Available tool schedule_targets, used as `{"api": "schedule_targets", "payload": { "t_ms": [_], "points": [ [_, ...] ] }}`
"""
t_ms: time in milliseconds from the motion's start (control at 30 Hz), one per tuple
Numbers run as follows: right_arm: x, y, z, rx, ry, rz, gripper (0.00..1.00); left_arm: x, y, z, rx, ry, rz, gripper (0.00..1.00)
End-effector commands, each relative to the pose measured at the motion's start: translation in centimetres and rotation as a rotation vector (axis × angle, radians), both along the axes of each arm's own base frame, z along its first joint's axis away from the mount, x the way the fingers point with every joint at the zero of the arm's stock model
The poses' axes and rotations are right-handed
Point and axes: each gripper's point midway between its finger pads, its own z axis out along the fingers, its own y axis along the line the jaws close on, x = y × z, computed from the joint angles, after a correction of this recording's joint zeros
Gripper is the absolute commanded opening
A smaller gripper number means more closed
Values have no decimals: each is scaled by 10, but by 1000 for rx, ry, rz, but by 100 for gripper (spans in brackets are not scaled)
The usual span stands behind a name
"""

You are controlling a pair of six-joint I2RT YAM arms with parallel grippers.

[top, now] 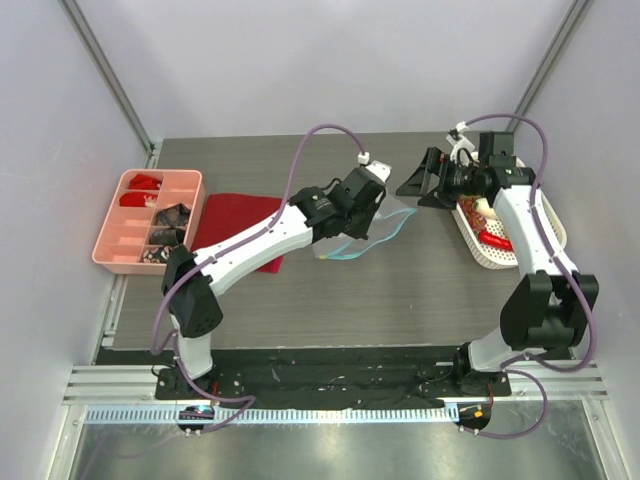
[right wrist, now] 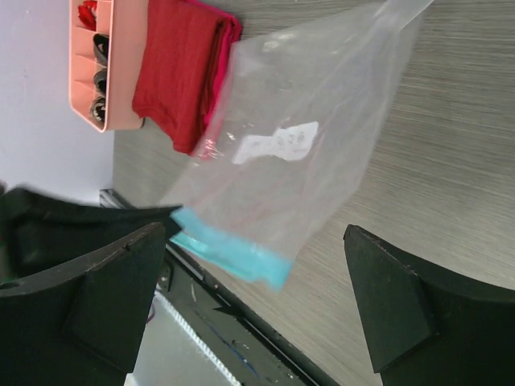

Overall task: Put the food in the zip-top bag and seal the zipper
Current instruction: Pick up the zipper food storage bag at the center of the board, then open the zipper of the food storage bag at the center of the board.

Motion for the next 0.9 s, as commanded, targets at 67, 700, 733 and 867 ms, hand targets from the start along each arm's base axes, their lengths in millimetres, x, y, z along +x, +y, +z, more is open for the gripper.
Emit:
{"api": "schedule_targets", "payload": {
  "t_ms": [67,700,733,867],
  "points": [
    [-22,-23,1,-83,-62,-70,99,0,22,-5,-18,110,227,0],
    [-33,27,10,108,-149,-107,91,27,9,40,-304,230,407,0],
    [-31,29,9,115,-143,-107,91,27,9,38,-301,232,410,0],
    [-22,47,11,150,-146,-74,91,27,11,34,-290,228,409,0]
  ]
}}
